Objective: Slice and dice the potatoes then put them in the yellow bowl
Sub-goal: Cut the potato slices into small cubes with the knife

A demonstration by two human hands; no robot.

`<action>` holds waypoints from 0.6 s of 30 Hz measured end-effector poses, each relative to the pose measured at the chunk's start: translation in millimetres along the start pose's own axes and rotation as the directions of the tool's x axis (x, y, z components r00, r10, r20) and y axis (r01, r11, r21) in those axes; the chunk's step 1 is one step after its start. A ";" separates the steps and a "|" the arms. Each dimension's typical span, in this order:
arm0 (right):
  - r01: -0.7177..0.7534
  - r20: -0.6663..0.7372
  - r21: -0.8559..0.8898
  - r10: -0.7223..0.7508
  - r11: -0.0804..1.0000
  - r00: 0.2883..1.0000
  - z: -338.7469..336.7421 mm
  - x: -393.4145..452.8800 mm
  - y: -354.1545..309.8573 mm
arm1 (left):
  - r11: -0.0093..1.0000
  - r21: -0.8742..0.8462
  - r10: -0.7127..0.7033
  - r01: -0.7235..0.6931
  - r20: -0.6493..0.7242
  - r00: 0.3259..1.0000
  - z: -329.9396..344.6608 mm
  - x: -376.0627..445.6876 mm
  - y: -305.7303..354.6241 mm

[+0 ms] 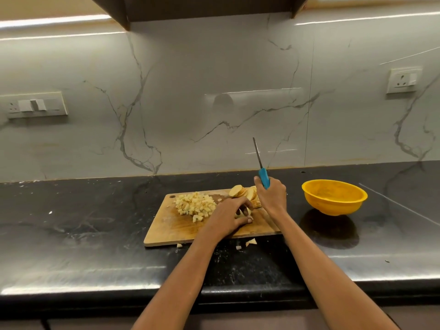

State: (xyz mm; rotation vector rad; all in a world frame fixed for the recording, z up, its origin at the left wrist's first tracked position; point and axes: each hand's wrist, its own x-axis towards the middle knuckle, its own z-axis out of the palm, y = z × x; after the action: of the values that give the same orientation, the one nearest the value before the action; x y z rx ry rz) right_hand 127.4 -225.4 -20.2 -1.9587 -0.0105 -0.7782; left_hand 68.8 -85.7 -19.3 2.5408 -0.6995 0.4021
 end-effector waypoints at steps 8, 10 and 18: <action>-0.006 -0.009 0.001 0.006 1.000 1.000 -1.4 -0.1 -1.2 | 1.000 0.030 0.002 -0.001 -0.043 0.999 3.6 1.4 -2.3; -0.012 -0.005 -0.002 0.012 1.000 1.000 -1.7 -0.5 -1.2 | 0.997 -0.028 -0.073 0.069 -0.191 0.979 -4.4 0.7 -5.9; -0.025 0.021 -0.008 0.026 1.000 0.999 -4.2 -5.2 -4.7 | 0.890 -0.004 -0.411 0.455 -0.436 0.800 -23.8 -14.1 -38.3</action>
State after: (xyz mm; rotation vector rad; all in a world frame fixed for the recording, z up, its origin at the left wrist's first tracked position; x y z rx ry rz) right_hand 119.6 -224.7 -17.9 -1.9707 0.0052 -0.7423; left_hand 74.3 -38.8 -18.5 2.4740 0.0781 0.8102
